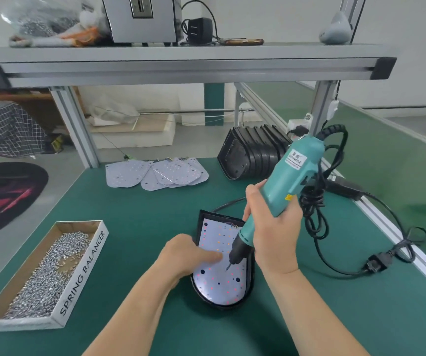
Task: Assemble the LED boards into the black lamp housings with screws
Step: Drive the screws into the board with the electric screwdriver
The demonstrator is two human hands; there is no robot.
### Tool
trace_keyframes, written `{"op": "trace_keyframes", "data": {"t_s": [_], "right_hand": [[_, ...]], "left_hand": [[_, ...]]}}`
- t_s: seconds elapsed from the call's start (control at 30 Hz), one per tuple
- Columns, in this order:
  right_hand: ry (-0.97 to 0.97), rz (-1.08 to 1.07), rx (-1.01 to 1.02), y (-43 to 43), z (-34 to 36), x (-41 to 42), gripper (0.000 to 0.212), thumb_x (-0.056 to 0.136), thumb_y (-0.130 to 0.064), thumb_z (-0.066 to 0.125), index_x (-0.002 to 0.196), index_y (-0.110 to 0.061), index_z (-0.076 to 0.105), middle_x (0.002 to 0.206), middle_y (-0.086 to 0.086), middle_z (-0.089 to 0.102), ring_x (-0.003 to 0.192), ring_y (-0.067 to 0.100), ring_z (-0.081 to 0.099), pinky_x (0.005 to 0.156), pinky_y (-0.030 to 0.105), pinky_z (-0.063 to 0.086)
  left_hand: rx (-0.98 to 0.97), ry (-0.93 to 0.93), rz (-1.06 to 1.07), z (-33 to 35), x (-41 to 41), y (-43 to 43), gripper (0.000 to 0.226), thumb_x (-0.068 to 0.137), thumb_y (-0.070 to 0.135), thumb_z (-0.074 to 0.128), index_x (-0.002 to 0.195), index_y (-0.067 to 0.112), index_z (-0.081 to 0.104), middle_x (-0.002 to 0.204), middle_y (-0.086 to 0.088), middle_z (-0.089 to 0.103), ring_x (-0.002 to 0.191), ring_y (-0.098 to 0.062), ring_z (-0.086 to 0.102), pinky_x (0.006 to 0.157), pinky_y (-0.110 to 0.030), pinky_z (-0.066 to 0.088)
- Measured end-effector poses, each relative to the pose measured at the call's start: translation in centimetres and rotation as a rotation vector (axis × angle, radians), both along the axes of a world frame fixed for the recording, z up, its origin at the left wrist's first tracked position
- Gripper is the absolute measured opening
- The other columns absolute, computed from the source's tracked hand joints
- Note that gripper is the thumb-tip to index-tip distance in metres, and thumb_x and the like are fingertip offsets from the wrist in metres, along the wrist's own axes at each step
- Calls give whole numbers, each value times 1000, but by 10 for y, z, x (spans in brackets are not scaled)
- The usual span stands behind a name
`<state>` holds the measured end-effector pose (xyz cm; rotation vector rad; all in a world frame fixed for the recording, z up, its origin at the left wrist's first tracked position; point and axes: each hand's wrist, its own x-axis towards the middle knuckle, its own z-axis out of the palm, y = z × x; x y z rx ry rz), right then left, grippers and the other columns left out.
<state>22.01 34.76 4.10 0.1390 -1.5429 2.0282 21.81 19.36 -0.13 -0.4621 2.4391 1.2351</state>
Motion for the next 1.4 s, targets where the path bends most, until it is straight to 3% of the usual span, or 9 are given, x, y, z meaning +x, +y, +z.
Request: {"op": "trace_keyframes", "data": {"t_s": [0.07,0.17,0.23,0.4,0.6,0.73,1.07,1.2,1.4], "right_hand": [[8,12,47,-1,-5,4,17,84,-18,69,84,-7,55,62,10,50,54,26,48,56,30,46],[15,5,111,-6,-11,10,24,82,-26,70,84,-6,56,61,10,52,55,31,50,58,37,49],[18,-3,144,-10,-15,12,23,81,-29,69,84,-10,57,61,5,53,55,28,52,59,41,49],[16,-2,159,-16,-23,13,22,81,-30,69,83,-12,57,63,-1,54,57,22,52,61,38,48],[25,-16,191,-17,-22,12,21,81,-30,69,83,-13,57,63,-1,55,57,22,53,61,38,49],[38,-21,216,-18,-23,12,19,81,-30,69,83,-15,58,65,-3,57,59,18,55,61,31,49],[57,7,238,-23,-25,14,21,79,-31,69,81,-14,57,65,-8,59,58,13,56,60,26,49],[37,18,250,-23,-26,15,33,79,-31,68,72,-7,47,57,-4,46,53,19,45,52,37,43],[36,88,253,-27,-25,17,29,80,-24,68,71,-11,44,54,-14,46,49,4,42,51,18,39]], "left_hand": [[24,22,31,-2,0,4,68,48,48,76,98,3,72,100,-13,75,80,-26,67,67,-31,45],[35,46,66,-7,-2,5,50,60,42,83,87,4,66,79,-6,66,67,-22,56,61,-27,39],[37,55,80,-11,-3,4,47,65,39,84,90,3,67,88,-11,71,69,-20,54,63,-28,40],[61,65,82,-15,-4,2,56,63,36,83,100,-3,68,86,-10,68,71,-22,53,66,-30,40],[48,83,69,-17,-6,1,41,63,36,86,74,11,54,71,-1,52,62,-21,43,58,-28,32],[66,86,52,-18,-7,0,40,63,35,85,77,6,61,72,-1,57,64,-21,48,61,-29,36],[98,113,20,-10,-2,2,36,47,42,69,61,15,51,54,6,51,56,-18,42,56,-25,33],[93,111,13,-8,-2,4,37,43,44,67,61,14,57,57,4,58,58,-19,48,58,-26,37],[42,126,10,-7,-1,5,41,44,42,60,67,9,56,58,3,54,57,-18,41,56,-25,33]]}}
